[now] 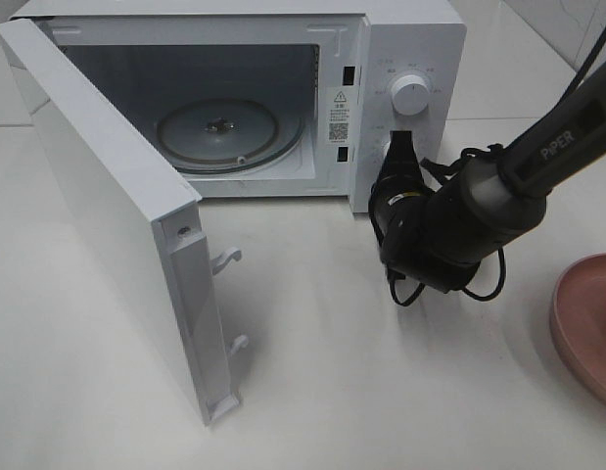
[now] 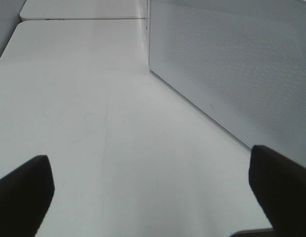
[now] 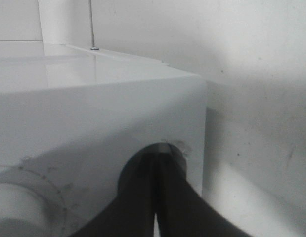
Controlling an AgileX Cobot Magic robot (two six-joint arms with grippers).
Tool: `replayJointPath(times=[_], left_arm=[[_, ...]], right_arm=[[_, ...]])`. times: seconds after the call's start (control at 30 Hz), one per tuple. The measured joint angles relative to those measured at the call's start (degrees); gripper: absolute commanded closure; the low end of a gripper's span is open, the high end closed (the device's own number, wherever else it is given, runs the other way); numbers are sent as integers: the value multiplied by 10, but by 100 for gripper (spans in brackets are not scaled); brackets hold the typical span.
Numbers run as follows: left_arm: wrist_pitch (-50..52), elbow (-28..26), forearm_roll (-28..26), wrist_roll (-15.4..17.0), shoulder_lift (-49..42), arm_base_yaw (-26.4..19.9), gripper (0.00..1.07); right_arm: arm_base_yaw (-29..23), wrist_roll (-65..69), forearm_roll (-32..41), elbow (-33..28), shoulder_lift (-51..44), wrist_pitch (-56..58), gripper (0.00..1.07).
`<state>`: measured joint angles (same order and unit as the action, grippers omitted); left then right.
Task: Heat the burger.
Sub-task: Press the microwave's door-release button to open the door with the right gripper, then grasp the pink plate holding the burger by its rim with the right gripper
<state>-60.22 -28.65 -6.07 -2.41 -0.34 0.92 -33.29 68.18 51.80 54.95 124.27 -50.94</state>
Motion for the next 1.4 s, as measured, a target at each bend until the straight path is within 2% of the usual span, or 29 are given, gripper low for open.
replayJointPath(times=[0.47,0.87,1.17,1.2,1.27,1.3,1.33,1.4], left_arm=[[0,0,0,0,0,0,6],[0,0,0,0,0,0,6],[0,0,0,0,0,0,6],[0,0,0,0,0,0,6],[0,0,0,0,0,0,6],[0,0,0,0,0,0,6],[0,0,0,0,0,0,6],[0,0,0,0,0,0,6]], right_arm=[[11,-10,-74,-64,-80,74,107],[11,-104,-77,-129,-155,147,107],[11,-309,-77,-167,-230,277,107],[11,-379,-77,-167,-244,313,107],[11,-408,-77,-167,-251,333,107],[11,-480,-77,-167,-265,375,107],[11,-480,-77,-167,-265,375,107],[11,-570,-77,-167,-283,434,107]])
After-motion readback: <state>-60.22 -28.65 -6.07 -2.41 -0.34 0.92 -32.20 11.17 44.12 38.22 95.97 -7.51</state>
